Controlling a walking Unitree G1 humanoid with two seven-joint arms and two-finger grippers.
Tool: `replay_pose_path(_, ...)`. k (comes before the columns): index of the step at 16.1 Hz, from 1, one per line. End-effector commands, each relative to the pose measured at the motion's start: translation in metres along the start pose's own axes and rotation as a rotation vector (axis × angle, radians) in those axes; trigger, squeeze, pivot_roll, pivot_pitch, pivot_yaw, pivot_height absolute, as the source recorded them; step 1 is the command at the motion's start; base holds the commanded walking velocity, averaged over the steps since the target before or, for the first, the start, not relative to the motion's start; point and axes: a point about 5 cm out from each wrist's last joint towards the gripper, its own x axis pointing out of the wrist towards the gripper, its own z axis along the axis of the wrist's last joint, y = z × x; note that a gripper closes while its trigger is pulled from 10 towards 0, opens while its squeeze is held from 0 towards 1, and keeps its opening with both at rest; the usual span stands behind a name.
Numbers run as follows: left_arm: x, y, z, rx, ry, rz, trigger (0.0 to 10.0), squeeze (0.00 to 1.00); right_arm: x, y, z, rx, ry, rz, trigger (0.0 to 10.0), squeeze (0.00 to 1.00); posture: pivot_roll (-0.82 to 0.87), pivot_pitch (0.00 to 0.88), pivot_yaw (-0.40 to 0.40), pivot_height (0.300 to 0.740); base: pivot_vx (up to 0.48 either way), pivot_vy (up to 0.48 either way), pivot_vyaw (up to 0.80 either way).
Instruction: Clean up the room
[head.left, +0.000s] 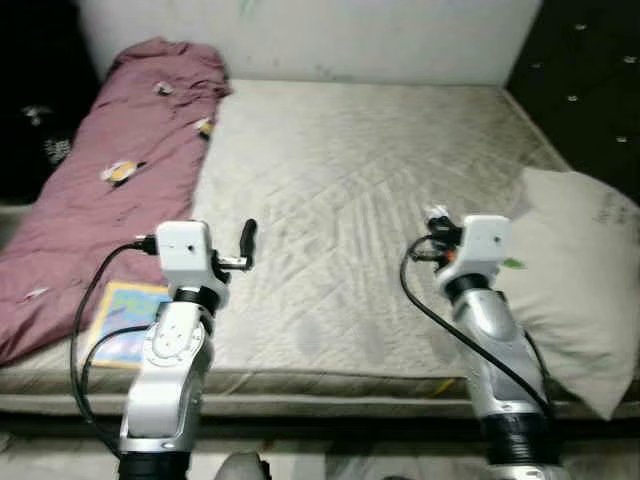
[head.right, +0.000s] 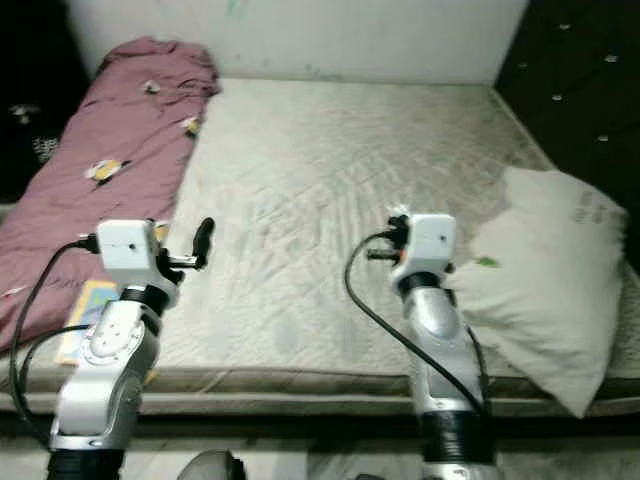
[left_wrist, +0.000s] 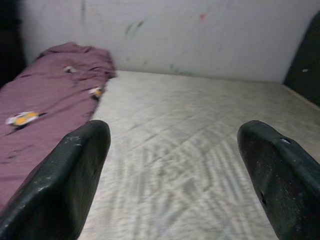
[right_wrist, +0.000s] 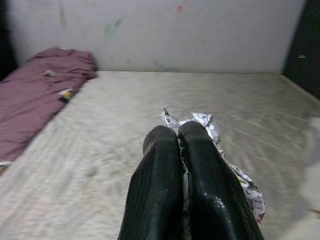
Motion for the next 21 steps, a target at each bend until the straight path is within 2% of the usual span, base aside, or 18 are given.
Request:
replay_pose_path(1,-0.002,-0.001,0.0,-0.002,0.0,-0.002,10.0,0.0,0.001,-0.001,0.002,-0.01,-0.009,-0.005,10.0,0.0,0.01,0.024,-0.005,0.74,0.0,0.48,0.0)
replay_pose_path(8,-0.006,-0.005,-0.003,-0.012,0.008,-0.009,10.0,0.0,0.0,0.001,-0.002,-0.021,0.013,-0.001,10.0,0.0,0.02,0.025,-0.011,0.74,0.0,0.48,0.0)
replay_pose_path(21,-0.002,-0.008,-0.002,-0.024,-0.007,-0.034,10.0,0.0,-0.001,0.001,-0.008,-0.023,0.048,0.01,10.0,0.0,0.01,0.032,-0.011,0.74,0.0,0.472,0.0)
